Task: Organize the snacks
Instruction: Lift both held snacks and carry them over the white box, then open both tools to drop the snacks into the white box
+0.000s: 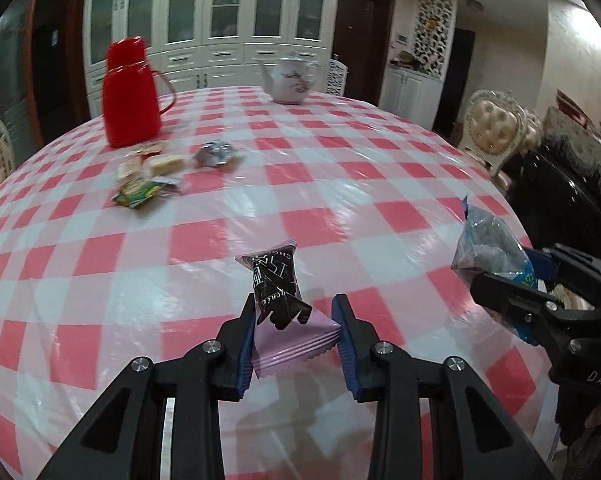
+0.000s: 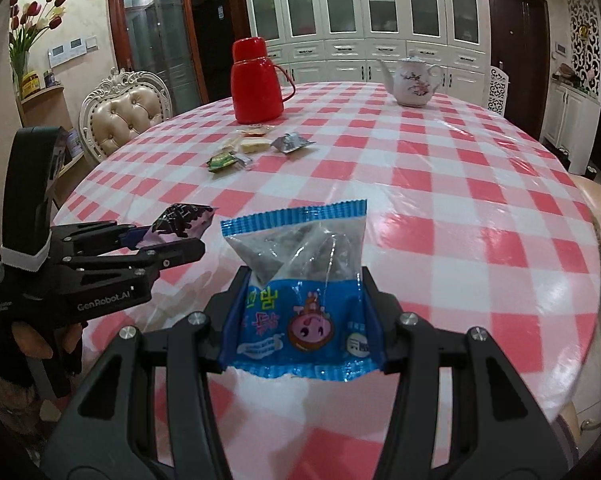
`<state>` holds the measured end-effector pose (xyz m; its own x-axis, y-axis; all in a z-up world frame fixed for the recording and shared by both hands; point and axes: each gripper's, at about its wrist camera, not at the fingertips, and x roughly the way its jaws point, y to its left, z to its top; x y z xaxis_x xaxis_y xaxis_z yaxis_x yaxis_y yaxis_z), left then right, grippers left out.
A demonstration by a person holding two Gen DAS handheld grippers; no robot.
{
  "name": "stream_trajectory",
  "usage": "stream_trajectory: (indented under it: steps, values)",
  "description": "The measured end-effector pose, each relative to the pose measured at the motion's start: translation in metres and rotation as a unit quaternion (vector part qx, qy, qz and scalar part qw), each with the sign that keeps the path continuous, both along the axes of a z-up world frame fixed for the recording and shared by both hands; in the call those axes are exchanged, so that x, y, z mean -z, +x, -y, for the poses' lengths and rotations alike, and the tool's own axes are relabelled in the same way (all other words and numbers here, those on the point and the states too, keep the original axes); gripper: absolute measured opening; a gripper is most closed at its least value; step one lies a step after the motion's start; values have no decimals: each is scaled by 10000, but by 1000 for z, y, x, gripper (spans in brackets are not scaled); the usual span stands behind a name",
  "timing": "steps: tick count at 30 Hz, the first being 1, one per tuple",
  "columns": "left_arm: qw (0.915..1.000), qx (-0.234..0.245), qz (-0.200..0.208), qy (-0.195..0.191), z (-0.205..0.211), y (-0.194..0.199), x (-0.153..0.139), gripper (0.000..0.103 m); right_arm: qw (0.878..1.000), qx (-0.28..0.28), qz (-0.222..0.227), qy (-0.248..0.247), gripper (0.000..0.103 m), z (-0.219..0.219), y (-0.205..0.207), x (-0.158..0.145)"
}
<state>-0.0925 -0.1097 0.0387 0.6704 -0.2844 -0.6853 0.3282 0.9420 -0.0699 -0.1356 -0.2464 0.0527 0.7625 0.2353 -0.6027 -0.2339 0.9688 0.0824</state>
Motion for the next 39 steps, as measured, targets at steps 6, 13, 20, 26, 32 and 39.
stream_trajectory:
  steps: [6, 13, 20, 26, 32, 39]
  values:
    - [9995, 283, 48, 132, 31, -11, -1, 37, 9998, 110, 107, -85, 55, 24, -24, -2]
    - [9973, 721, 55, 156, 68, -28, -3, 37, 9997, 218, 102, -87, 55, 54, -50, -3]
    - [9903, 1374, 21, 188, 111, -52, -4, 37, 9985, 531, -11, -118, 55, 92, -80, -1]
    - [9791, 2016, -125, 221, 152, -73, -4, 37, 9969, 713, -199, -275, 55, 124, -99, 1]
    - [9639, 2647, -192, 206, 187, -98, -5, 37, 9948, 701, -287, -678, 55, 150, -114, 0]
    - [9395, 3385, -472, 251, 222, -124, 8, 37, 9830, 568, -597, -1639, 55, 180, -140, 11]
